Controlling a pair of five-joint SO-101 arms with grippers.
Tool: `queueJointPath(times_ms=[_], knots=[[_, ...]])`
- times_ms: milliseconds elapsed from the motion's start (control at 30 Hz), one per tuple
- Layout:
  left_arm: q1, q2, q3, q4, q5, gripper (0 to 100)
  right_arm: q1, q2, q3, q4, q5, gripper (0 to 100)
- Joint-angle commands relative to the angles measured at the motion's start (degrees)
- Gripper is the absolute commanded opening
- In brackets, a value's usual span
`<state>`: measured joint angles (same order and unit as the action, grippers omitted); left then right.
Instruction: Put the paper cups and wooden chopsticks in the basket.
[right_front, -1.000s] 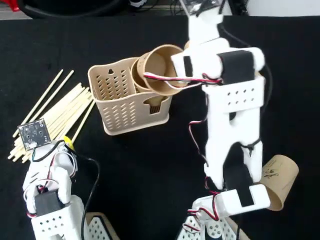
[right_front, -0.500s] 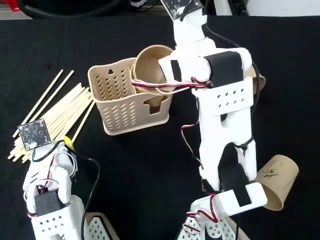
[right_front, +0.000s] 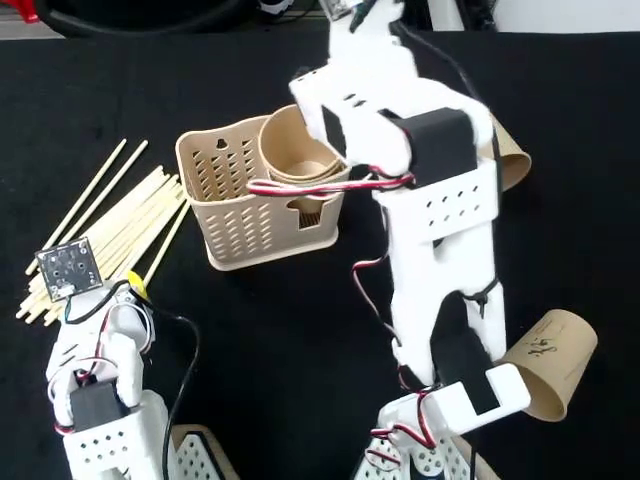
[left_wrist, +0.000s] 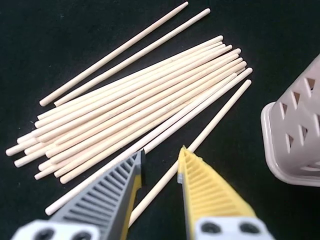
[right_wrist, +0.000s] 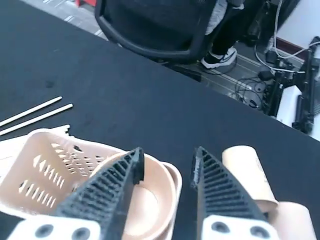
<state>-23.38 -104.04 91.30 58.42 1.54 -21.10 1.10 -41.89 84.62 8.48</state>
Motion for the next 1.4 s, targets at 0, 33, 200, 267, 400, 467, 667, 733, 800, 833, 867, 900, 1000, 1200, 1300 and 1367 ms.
queueJointPath(times_ms=[0,33,200,267,400,467,667,733,800,833,867,900,1000,1200,1300,1367], knots=[[0.57,-0.26,-0.04,-1.32,-0.35,13,0.44,-1.01,-3.38,1.76,0.62,17.1],[0.57,-0.26,-0.04,-1.32,-0.35,13,1.93,-1.36,-4.53,4.4,0.62,17.1],[0.57,-0.26,-0.04,-1.32,-0.35,13,9.67,-1.63,-5.58,16.09,10.81,17.3],[0.57,-0.26,-0.04,-1.32,-0.35,13,13.89,-2.15,-1.36,16.53,18.29,17.2],[0.57,-0.26,-0.04,-1.23,-0.35,13,23.38,-2.07,8.57,16.0,33.14,17.4],[0.57,-0.26,-0.04,-1.23,-0.35,13,27.78,-2.15,14.29,14.07,39.03,17.4],[0.57,-0.26,-0.04,-1.23,-0.35,13,41.85,-5.32,28.18,7.12,44.48,17.4],[0.57,-0.26,-0.04,-1.23,-0.35,13,45.45,-8.04,32.57,7.3,48.09,17.5],[0.57,-0.26,-0.04,-1.23,-0.35,13,48.88,-12.09,37.49,7.3,51.87,17.5],[0.57,-0.26,-0.04,-1.23,-0.35,13,50.46,-14.64,40.4,7.38,54.86,17.5],[0.57,-0.26,-0.04,-1.23,-0.35,13,51.78,-17.27,43.65,7.65,58.37,18.2],[0.57,-0.26,-0.04,-1.23,-0.35,13,53.1,-20.18,46.99,7.91,61.8,20.1],[0.57,-0.26,-0.04,-1.23,-0.35,13,57.76,-29.67,56.13,7.65,69.1,27.9],[0.57,-0.26,-0.04,-1.23,-0.35,13,65.85,-46.29,72.22,7.65,79.3,29.8],[0.57,-0.26,0.04,-1.23,-0.35,13,70.51,-51.21,78.99,5.27,84.48,30.0],[0.57,-0.26,0.04,-1.23,-0.35,13,74.29,-52.88,82.77,0.62,86.33,30.1]])
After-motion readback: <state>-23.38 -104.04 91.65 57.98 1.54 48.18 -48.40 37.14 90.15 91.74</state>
